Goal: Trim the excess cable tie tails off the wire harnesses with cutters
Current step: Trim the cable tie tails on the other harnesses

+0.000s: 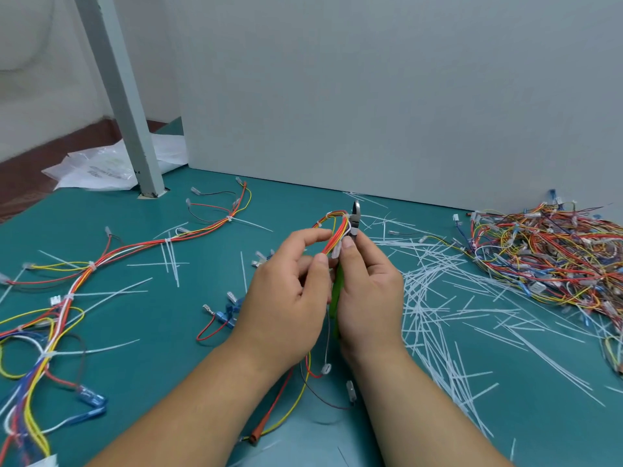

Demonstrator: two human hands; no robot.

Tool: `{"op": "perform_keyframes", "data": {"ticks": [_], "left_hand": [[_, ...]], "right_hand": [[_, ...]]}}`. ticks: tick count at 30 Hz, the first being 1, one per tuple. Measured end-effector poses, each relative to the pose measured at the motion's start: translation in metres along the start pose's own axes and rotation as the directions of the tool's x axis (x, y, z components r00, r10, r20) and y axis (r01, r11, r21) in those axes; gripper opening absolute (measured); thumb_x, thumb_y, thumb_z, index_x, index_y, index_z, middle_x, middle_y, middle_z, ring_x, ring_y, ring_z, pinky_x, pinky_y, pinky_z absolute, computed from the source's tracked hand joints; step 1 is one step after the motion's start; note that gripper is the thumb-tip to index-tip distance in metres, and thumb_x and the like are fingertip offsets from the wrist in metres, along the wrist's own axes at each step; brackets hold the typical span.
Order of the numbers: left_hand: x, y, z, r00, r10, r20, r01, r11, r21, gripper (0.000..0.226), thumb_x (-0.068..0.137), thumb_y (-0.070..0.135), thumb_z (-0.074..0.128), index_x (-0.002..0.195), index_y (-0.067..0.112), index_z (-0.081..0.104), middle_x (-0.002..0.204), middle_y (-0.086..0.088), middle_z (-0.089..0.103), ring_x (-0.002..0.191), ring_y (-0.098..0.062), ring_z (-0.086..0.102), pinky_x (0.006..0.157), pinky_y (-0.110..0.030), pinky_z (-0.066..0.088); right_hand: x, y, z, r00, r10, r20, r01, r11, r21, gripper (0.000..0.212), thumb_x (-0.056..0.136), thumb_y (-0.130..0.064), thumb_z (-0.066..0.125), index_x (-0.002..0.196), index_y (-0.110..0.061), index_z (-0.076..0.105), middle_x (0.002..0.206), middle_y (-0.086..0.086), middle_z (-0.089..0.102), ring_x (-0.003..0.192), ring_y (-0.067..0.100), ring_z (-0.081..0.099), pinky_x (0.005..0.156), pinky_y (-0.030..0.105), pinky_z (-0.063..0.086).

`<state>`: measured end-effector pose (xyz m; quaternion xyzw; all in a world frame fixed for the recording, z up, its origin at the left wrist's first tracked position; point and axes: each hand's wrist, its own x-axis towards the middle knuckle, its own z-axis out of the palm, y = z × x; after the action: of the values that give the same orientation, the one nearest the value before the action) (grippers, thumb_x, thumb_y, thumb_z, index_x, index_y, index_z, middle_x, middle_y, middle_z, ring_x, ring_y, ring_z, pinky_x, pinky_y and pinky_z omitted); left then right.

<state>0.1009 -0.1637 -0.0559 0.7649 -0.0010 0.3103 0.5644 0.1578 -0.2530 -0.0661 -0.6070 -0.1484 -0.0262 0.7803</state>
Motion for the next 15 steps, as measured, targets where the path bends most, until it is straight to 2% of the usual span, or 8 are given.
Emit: {"op": "perform_keyframes", "data": {"ticks": [2,3,5,6,8,9,12,15], "left_hand": [[0.0003,0.0015,-0.0001,0.999,-0.005,0.035,0.005,1.000,-0.021,0.033,0.100,0.041,0.049,0.131,0.040,0.060,0.077,0.010,0.072,0.067,-0.017,0.063,0.063,-0.029,0.053],[0.0007,0.0019,-0.0005,0.999,-0.010,0.051,0.011,1.000,-0.029,0.039,0.100,0.041,0.053,0.138,0.036,0.059,0.097,0.018,0.076,0.084,-0.014,0.071,0.076,-0.026,0.057],[0.0015,0.0037,-0.0020,0.999,0.001,0.047,0.000,1.000,-0.025,0.044,0.099,0.033,0.057,0.142,0.025,0.059,0.127,0.023,0.068,0.116,-0.003,0.066,0.101,-0.025,0.051],[0.0018,0.0048,-0.0025,1.000,0.017,0.024,-0.016,1.000,-0.025,0.043,0.099,0.028,0.057,0.141,0.021,0.061,0.131,0.021,0.066,0.121,0.001,0.062,0.105,-0.025,0.049],[0.0020,0.0063,-0.0032,0.998,0.053,-0.037,-0.054,0.998,-0.039,0.037,0.100,0.019,0.057,0.136,0.018,0.065,0.129,0.021,0.067,0.120,0.004,0.062,0.100,-0.018,0.050],[0.0024,0.0066,-0.0037,0.995,0.071,-0.067,-0.074,0.997,-0.037,0.034,0.100,0.015,0.058,0.133,0.018,0.067,0.127,0.024,0.067,0.117,0.005,0.063,0.095,-0.013,0.050],[0.0029,0.0071,-0.0053,0.987,0.113,-0.118,-0.112,0.994,0.017,0.032,0.102,0.009,0.058,0.130,0.019,0.068,0.123,0.028,0.066,0.111,0.008,0.065,0.088,-0.005,0.046],[0.0017,0.0084,-0.0068,0.983,0.144,-0.118,-0.135,0.987,0.083,0.031,0.101,0.013,0.057,0.130,0.019,0.069,0.120,0.025,0.068,0.104,0.009,0.066,0.084,-0.004,0.046]], "right_hand": [[-0.0001,-0.0006,0.0001,1.000,-0.023,0.000,0.023,1.000,0.008,0.023,0.099,-0.030,0.059,0.110,-0.023,0.078,0.095,-0.003,0.078,0.085,0.014,0.069,0.074,0.031,0.056],[-0.0002,-0.0014,0.0003,1.000,-0.025,0.005,0.025,0.999,0.023,0.024,0.100,-0.028,0.059,0.112,-0.021,0.078,0.102,-0.001,0.079,0.092,0.013,0.071,0.080,0.028,0.057],[-0.0006,-0.0023,0.0012,1.000,-0.018,0.006,0.018,1.000,0.025,0.026,0.098,-0.029,0.059,0.114,-0.019,0.077,0.107,0.002,0.079,0.098,0.017,0.072,0.087,0.032,0.058],[-0.0008,-0.0024,0.0017,1.000,-0.018,0.001,0.018,1.000,0.002,0.027,0.098,-0.030,0.060,0.115,-0.019,0.077,0.108,0.002,0.079,0.099,0.021,0.072,0.088,0.035,0.058],[-0.0012,-0.0025,0.0025,1.000,-0.024,-0.005,0.024,0.999,-0.040,0.029,0.096,-0.031,0.060,0.117,-0.021,0.077,0.107,0.002,0.079,0.099,0.025,0.073,0.089,0.040,0.060],[-0.0014,-0.0026,0.0028,1.000,-0.030,-0.006,0.029,0.998,-0.056,0.029,0.096,-0.032,0.060,0.117,-0.022,0.077,0.105,0.002,0.079,0.095,0.022,0.073,0.087,0.040,0.060],[-0.0019,-0.0025,0.0030,0.998,-0.056,-0.011,0.054,0.991,-0.118,0.028,0.095,-0.035,0.060,0.116,-0.026,0.077,0.096,0.003,0.078,0.084,0.011,0.070,0.078,0.029,0.056],[-0.0031,-0.0031,0.0030,0.998,-0.064,0.001,0.064,0.988,-0.139,0.025,0.095,-0.034,0.060,0.113,-0.031,0.077,0.095,0.001,0.078,0.085,0.008,0.069,0.078,0.026,0.056]]}}
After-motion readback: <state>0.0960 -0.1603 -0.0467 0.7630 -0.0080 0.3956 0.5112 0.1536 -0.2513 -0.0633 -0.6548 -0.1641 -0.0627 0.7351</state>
